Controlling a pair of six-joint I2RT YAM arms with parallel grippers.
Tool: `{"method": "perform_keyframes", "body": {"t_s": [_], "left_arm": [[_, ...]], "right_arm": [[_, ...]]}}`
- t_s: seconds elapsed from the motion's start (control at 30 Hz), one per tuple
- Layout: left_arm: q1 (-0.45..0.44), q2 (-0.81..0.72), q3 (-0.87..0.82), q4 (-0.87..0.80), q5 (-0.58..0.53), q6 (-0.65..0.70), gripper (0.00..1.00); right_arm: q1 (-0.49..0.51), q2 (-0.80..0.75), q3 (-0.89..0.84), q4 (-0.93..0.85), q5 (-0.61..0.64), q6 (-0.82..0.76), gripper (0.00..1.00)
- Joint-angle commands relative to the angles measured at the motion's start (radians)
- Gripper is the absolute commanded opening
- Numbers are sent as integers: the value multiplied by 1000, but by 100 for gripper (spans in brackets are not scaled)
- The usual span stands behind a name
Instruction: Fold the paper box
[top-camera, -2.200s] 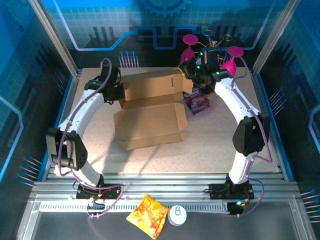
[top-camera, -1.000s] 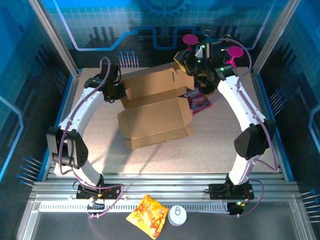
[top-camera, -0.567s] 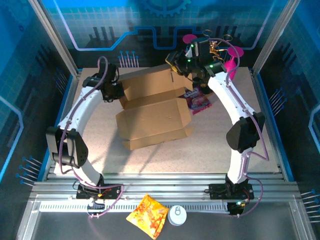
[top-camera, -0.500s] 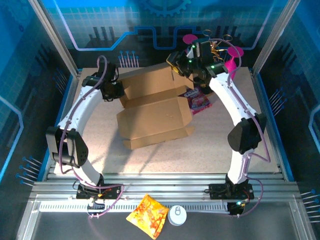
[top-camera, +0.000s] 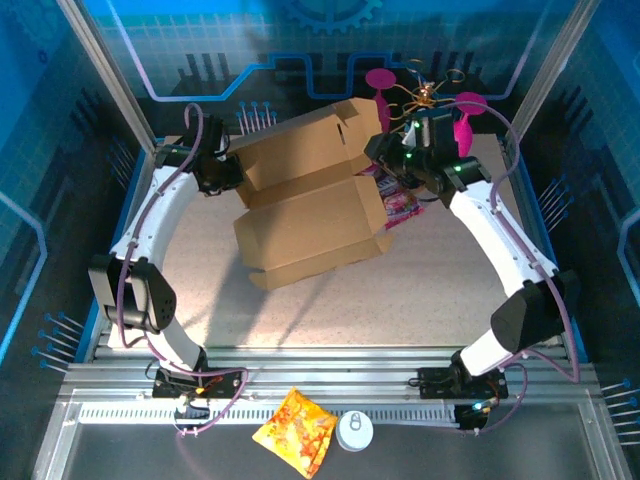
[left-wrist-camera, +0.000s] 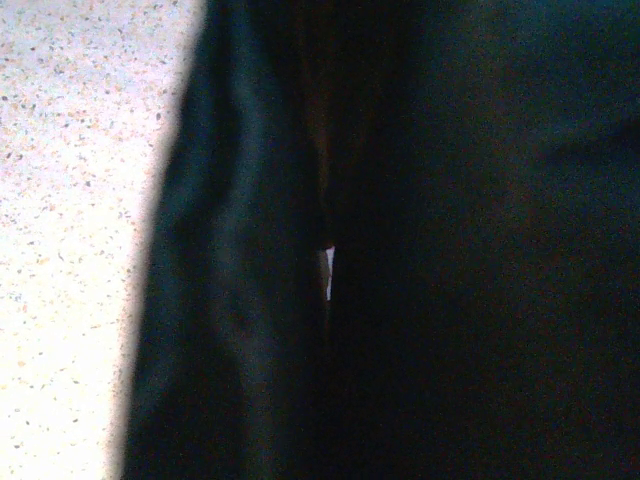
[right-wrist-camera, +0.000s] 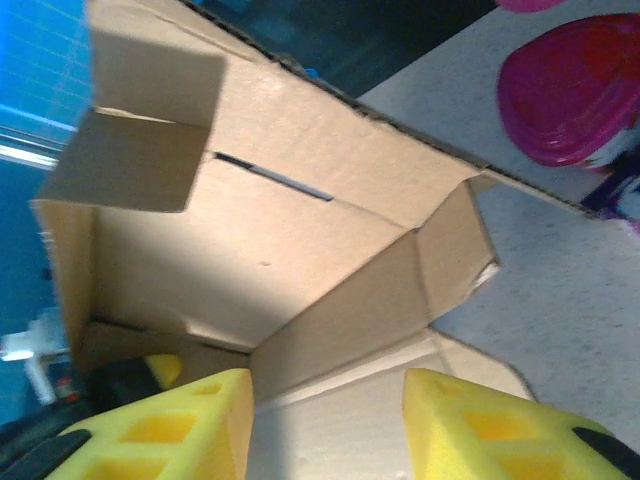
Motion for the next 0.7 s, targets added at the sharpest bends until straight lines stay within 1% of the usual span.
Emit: {"method": "perform_keyframes", "body": {"t_s": [0.0,0.13,0.2,0.3,0.43,0.53,0.67], "left_arm": [[6,12,53,-36,24,-14,0],[6,10,61,-42,24,-12,0],[6,8,64,-46,24,-10,0],[6,9,73,-51,25,-9,0],[6,8,78,-57,26,-4,0],[6,6,77,-62,26,-3,0],[6,8,76,-63,24,-2,0]], "right_arm": [[27,41,13,-39,87,-114,46],[30,88,29,-17,132,-163,48],[28,126,52,-32,133,-168,49],[41,160,75,-35,153,-180,49],[45,195,91,8,166,-197,49],[46,235,129,17,148,-202,40],[64,257,166,4,152,-215,20]]}}
